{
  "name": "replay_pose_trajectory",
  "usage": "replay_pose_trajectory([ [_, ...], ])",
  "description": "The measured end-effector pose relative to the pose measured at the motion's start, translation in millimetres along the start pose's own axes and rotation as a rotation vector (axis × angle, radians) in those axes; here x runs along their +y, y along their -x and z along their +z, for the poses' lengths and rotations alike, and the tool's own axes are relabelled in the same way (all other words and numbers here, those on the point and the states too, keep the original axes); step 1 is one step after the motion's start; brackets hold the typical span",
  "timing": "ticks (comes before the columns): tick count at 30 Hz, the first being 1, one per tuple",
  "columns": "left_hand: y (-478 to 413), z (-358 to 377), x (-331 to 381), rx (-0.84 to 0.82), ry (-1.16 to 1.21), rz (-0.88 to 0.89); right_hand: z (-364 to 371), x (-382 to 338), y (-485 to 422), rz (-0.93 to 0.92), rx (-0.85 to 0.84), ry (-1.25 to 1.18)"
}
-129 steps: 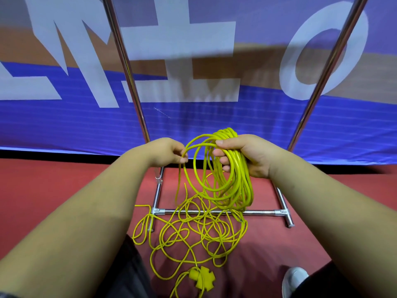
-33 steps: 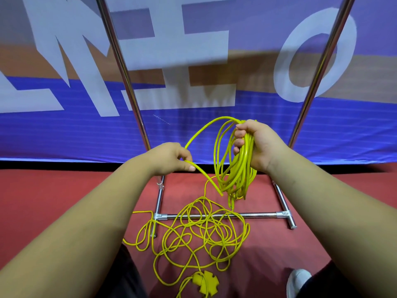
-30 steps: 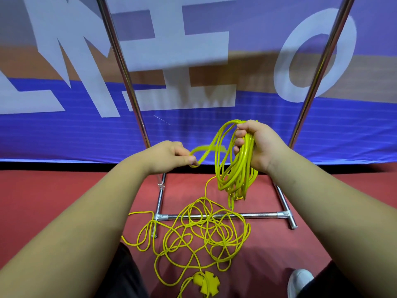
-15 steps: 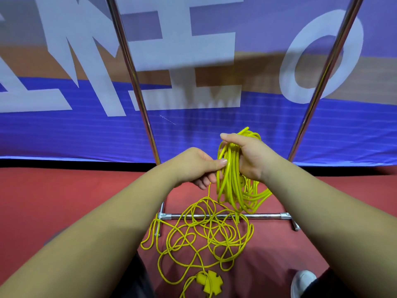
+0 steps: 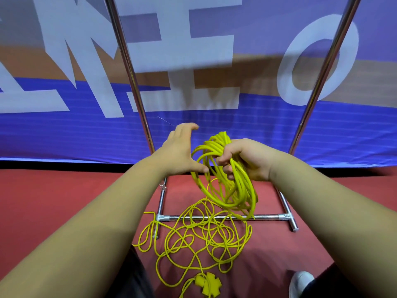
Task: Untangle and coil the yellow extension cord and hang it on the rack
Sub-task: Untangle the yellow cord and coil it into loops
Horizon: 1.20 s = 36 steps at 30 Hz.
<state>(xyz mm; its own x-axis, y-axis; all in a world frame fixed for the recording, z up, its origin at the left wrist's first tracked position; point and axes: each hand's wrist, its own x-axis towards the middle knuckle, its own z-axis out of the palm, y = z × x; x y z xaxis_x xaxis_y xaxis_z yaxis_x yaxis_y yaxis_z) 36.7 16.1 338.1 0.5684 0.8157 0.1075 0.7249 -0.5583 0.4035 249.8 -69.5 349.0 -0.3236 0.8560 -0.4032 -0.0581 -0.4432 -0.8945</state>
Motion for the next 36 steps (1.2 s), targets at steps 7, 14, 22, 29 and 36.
replay_pose_trajectory([
  [7,-0.7,-14.4,11.2,-0.253,0.227,0.332,1.3,-10.5,14.2,0.14,-0.274,0.012],
  [14,3.9,-4.0,23.4,-0.288,0.362,0.234,-2.6,-14.0,19.2,0.172,-0.159,0.198],
  [22,13.5,-20.6,39.1,-0.239,0.292,0.356,-27.0,-16.1,32.2,0.112,-0.012,0.123],
  [29,15.7,-16.9,48.5,-0.22,0.082,0.361,-23.9,-11.0,31.4,0.138,-0.066,0.167],
  [36,10.4,-13.4,45.0,-0.099,0.11,0.251,-19.0,-10.2,28.1,0.054,0.065,0.117],
])
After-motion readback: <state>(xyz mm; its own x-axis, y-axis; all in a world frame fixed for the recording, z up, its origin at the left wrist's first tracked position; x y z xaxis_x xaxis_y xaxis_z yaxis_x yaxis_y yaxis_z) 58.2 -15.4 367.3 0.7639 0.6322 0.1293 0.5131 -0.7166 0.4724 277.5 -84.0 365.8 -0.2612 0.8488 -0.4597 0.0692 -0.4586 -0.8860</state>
